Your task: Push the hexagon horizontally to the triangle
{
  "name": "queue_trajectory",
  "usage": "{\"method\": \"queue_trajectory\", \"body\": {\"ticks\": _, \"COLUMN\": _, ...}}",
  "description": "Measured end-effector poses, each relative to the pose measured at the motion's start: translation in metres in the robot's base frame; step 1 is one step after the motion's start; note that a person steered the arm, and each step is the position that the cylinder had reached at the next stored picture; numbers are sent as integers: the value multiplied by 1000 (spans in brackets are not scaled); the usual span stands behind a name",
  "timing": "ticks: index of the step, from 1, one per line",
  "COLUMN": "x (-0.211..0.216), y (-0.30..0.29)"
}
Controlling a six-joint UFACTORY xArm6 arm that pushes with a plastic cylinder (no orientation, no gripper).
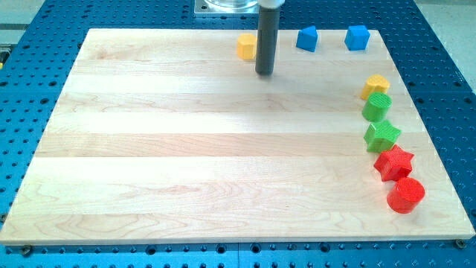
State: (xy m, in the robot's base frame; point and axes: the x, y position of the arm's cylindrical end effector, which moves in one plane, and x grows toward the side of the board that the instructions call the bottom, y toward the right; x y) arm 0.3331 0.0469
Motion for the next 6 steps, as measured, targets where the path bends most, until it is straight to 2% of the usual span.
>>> {"method": "queue_trajectory", "body": {"ticks": 1, "x": -41, "y": -38}}
{"method": "queue_trajectory", "body": {"ticks": 2, "x": -69, "y": -48}}
{"method": "queue_trajectory", "body": {"ticks": 3, "x": -81, "y": -78}}
{"method": "queue_trajectory", "body": {"ticks": 4, "x": -91, "y": -77}}
{"method": "queue_trajectory", "body": {"ticks": 5, "x": -91, "y": -43}}
{"method": "queue_trajectory", "body": {"ticks": 6, "x": -79, "y": -29}}
